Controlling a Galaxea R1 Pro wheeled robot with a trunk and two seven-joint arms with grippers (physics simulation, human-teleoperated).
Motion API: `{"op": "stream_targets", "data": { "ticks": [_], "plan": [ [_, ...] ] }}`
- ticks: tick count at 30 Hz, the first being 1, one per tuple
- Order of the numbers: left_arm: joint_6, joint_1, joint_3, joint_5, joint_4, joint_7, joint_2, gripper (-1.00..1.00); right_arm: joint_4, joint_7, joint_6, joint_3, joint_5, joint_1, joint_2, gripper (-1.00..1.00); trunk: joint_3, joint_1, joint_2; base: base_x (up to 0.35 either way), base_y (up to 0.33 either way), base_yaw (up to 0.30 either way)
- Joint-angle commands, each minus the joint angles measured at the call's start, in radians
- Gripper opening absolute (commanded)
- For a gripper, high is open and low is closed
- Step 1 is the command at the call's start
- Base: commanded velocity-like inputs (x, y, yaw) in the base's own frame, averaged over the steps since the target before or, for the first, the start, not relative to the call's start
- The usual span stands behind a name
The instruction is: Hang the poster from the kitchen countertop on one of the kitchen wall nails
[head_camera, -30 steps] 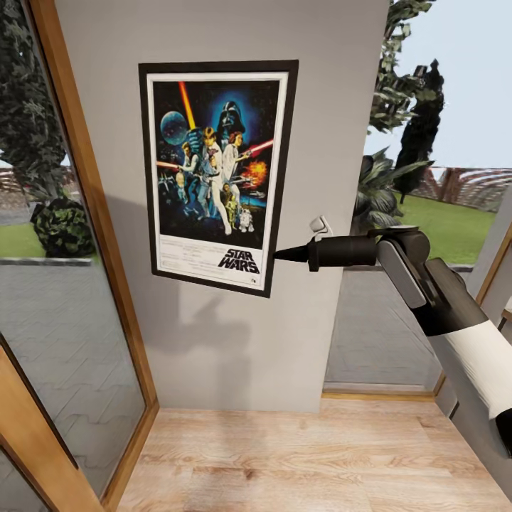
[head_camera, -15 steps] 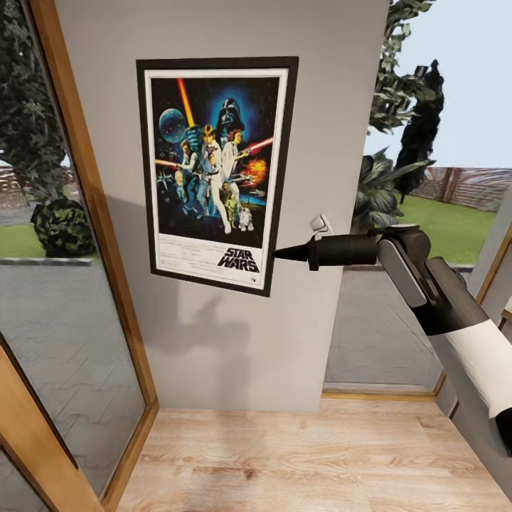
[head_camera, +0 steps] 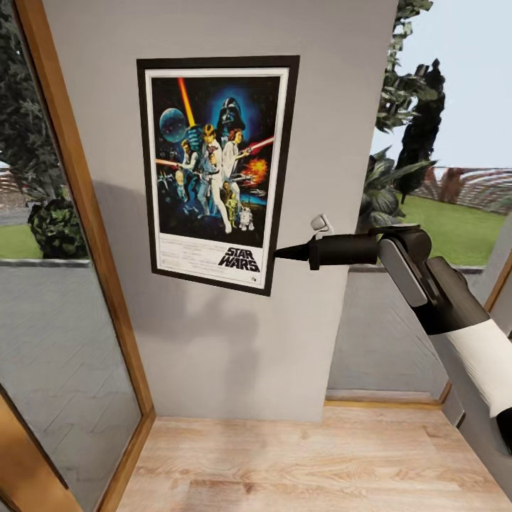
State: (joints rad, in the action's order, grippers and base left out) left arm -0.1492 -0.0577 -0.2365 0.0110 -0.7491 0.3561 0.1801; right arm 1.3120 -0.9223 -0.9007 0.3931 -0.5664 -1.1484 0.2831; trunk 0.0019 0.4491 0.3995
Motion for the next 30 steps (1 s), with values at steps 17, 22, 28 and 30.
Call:
{"op": "stream_targets", "data": {
  "ticks": [17, 22, 28, 30],
  "plan": [
    [-0.009, -0.001, -0.004, 0.001, -0.003, 0.006, -0.001, 1.0, 0.0, 0.0, -0.005, 0.001, -0.004, -0.001, 0.002, -1.0, 0.0, 0.001, 0.0, 0.331, 0.0, 0.0],
    [-0.009, -0.001, -0.004, 0.001, -0.003, 0.006, -0.001, 1.0, 0.0, 0.0, -0.005, 0.001, -0.005, -0.001, 0.001, -1.0, 0.0, 0.001, 0.0, 0.335, 0.0, 0.0],
    [-0.009, -0.001, -0.004, 0.001, -0.003, 0.006, -0.001, 1.0, 0.0, 0.0, -0.005, 0.001, -0.006, -0.001, 0.001, -1.0, 0.0, 0.001, 0.0, 0.335, 0.0, 0.0],
    [-0.009, -0.001, -0.004, 0.001, -0.003, 0.006, -0.001, 1.0, 0.0, 0.0, -0.005, 0.001, -0.006, -0.001, 0.001, -1.0, 0.0, 0.001, 0.0, 0.335, 0.0, 0.0]
  ]
}}
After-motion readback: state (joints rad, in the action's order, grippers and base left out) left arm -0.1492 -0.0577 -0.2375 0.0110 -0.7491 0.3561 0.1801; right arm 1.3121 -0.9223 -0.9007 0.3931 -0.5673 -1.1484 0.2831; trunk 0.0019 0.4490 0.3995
